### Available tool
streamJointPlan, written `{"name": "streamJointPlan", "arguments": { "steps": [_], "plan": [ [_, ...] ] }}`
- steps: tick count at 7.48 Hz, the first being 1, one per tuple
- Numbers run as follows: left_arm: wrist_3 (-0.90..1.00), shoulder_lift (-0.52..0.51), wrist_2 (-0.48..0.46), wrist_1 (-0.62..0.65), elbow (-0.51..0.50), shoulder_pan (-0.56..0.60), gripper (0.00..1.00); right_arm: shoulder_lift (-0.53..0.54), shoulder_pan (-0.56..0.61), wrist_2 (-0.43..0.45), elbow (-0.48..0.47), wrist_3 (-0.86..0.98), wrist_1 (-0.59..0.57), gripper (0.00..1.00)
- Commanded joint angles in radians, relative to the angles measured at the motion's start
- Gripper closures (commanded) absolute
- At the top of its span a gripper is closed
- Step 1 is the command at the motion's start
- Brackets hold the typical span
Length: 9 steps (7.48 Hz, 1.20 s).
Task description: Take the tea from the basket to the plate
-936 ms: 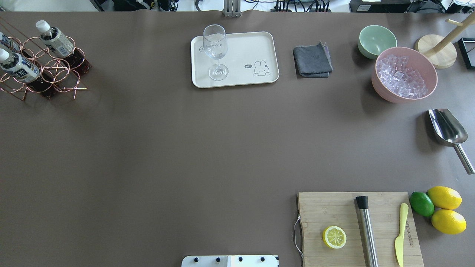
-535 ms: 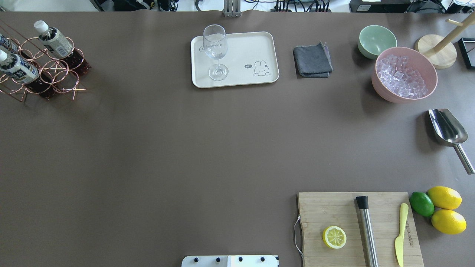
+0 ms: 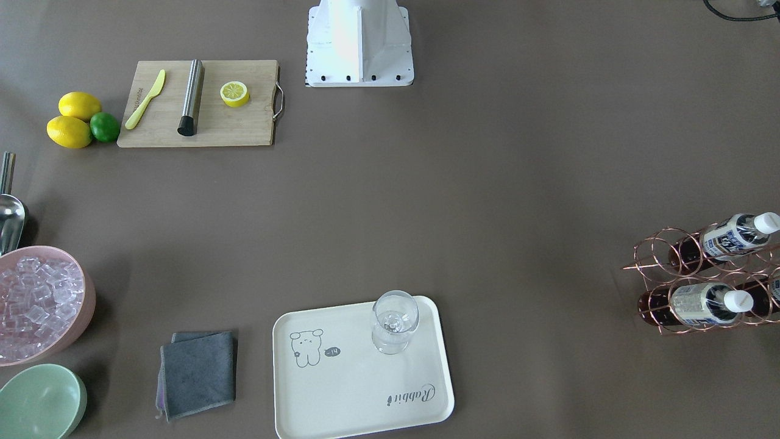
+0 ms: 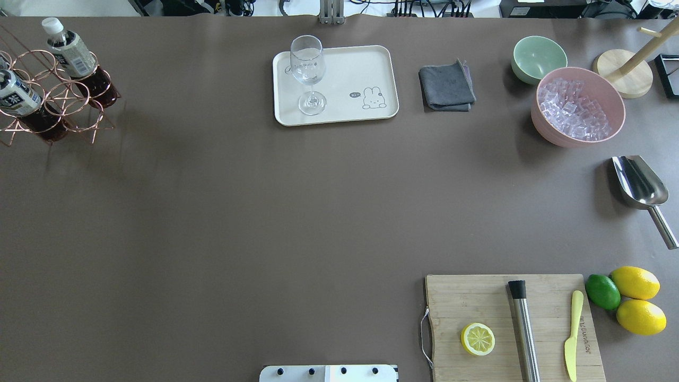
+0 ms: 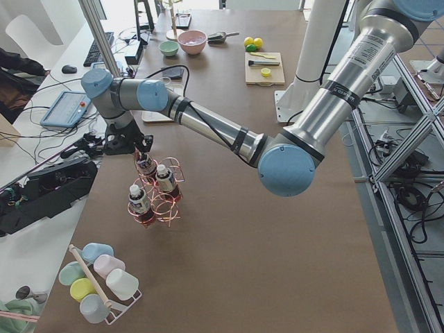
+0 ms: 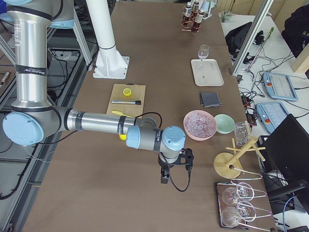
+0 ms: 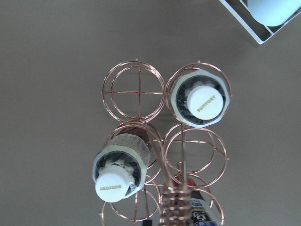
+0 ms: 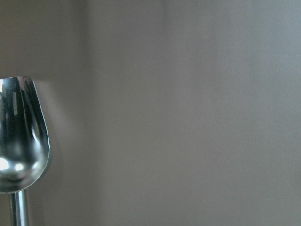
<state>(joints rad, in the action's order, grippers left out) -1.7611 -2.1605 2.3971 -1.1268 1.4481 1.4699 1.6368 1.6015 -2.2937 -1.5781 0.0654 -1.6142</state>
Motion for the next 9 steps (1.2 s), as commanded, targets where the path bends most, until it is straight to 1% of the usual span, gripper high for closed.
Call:
{"name": "streamJointPlan", "arguments": {
  "steps": [1, 3, 4, 5, 6, 7, 8, 9],
  "plan": [
    [-0.077, 0.020, 0.005, 0.253, 0.334, -0.014, 1.00, 0.000, 0.000, -0.003, 0.000, -0.002, 0.000, 0.00],
    [-0.277, 0.014, 0.017, 0.254, 0.482, -0.110, 1.00, 0.001, 0.000, 0.000, 0.006, -0.004, -0.001, 0.00],
    [-0.405, 0.011, 0.010, 0.252, 0.574, -0.213, 1.00, 0.001, 0.000, 0.000, 0.013, -0.004, -0.001, 0.00],
    [-0.497, -0.021, 0.007, 0.252, 0.607, -0.303, 1.00, 0.001, 0.000, 0.000, 0.023, -0.004, -0.001, 0.00],
    [-0.597, -0.088, 0.011, 0.255, 0.624, -0.330, 1.00, 0.001, 0.000, 0.002, 0.026, -0.004, -0.001, 0.00],
    [-0.698, -0.117, 0.013, 0.254, 0.670, -0.380, 1.00, 0.001, 0.000, 0.000, 0.041, -0.004, -0.001, 0.00],
    [-0.803, -0.159, 0.001, 0.251, 0.681, -0.495, 1.00, 0.001, 0.000, 0.002, 0.046, -0.004, -0.001, 0.00],
    [-0.848, -0.197, -0.033, 0.251, 0.660, -0.596, 1.00, 0.001, 0.000, 0.000, 0.046, -0.004, -0.001, 0.00]
  ]
}}
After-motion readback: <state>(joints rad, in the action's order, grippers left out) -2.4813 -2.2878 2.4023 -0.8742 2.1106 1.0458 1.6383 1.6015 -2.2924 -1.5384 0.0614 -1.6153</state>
